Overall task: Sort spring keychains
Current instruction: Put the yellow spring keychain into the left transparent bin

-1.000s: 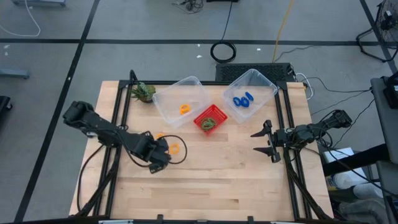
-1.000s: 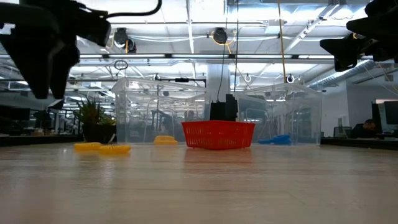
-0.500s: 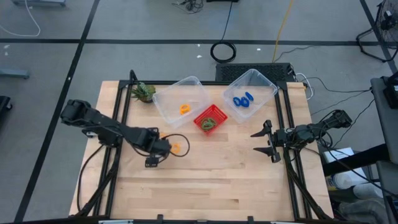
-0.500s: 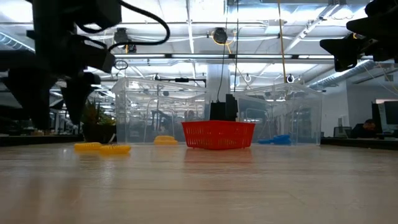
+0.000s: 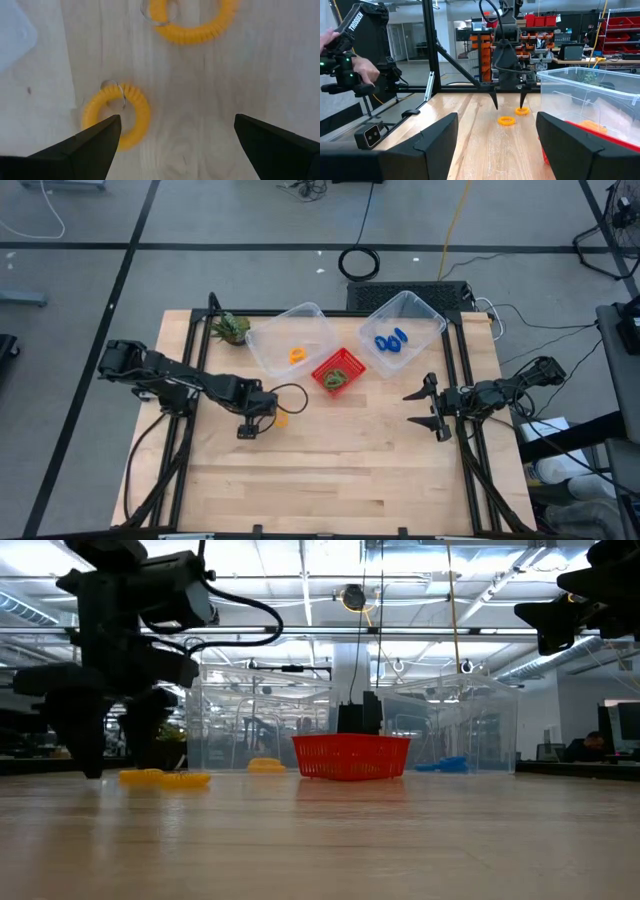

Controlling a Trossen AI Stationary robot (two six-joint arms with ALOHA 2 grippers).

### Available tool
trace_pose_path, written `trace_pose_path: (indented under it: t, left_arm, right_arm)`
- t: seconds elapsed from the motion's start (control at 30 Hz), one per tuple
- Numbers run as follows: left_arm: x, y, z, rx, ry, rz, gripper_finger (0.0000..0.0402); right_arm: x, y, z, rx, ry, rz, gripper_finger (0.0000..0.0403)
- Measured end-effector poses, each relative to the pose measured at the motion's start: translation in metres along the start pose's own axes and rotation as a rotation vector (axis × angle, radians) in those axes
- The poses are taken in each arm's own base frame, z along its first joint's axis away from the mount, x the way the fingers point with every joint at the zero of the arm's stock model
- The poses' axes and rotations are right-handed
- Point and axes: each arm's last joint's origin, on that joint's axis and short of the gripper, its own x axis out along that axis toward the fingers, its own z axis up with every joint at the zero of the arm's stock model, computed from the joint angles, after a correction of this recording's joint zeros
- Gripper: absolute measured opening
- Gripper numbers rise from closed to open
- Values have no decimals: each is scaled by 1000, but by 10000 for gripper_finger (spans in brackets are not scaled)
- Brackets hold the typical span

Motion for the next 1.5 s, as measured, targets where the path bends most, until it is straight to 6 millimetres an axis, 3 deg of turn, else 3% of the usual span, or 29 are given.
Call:
trace_pose_path:
  t: [0.5,1.3,1.5]
  left_arm:
    - [16,11,-8,13,-44,-77,382]
    - [15,10,-7,-28,-39,-119,20]
    - [0,7,0,-102,-4,-121,7]
  right_arm:
    - [0,0,0,0,0,0,256]
    - [0,0,0,0,0,0,256]
    - [0,0,0,0,0,0,256]
